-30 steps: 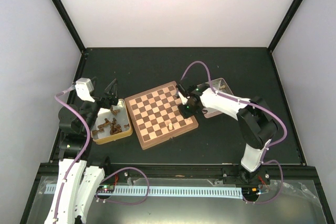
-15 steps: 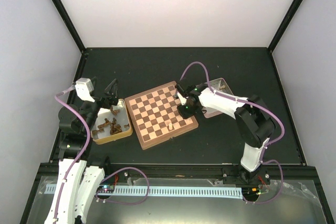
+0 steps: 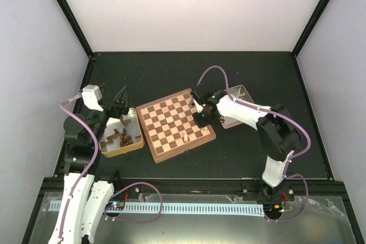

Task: Set up the chess pieces on the board
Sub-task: Place the chess piece on the chessboard, then pick up the chess piece from the storage box.

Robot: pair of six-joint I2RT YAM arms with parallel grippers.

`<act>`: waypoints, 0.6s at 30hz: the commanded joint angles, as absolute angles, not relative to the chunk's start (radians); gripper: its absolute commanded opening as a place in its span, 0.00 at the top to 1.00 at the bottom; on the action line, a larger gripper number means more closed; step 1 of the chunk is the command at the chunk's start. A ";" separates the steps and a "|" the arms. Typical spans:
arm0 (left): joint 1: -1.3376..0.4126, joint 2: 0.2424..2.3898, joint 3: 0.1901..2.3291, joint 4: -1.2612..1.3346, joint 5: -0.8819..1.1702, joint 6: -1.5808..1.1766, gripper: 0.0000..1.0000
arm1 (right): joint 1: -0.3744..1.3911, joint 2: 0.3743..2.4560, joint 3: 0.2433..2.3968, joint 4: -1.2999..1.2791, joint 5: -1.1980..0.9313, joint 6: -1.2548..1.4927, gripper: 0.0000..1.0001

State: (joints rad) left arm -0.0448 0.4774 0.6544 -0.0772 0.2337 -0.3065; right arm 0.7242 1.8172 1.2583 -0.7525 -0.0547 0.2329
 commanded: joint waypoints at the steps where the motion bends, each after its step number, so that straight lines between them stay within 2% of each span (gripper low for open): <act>1: -0.035 0.467 0.683 -0.066 0.255 -0.296 0.01 | 0.721 1.733 1.269 -0.691 0.027 0.292 0.75; 10: -0.035 0.470 0.687 -0.073 0.247 -0.303 0.01 | 0.523 1.593 1.182 -0.597 0.198 0.413 0.72; 18: -0.035 0.470 0.687 -0.071 0.253 -0.302 0.01 | 0.375 1.726 1.261 -0.601 0.192 0.432 0.69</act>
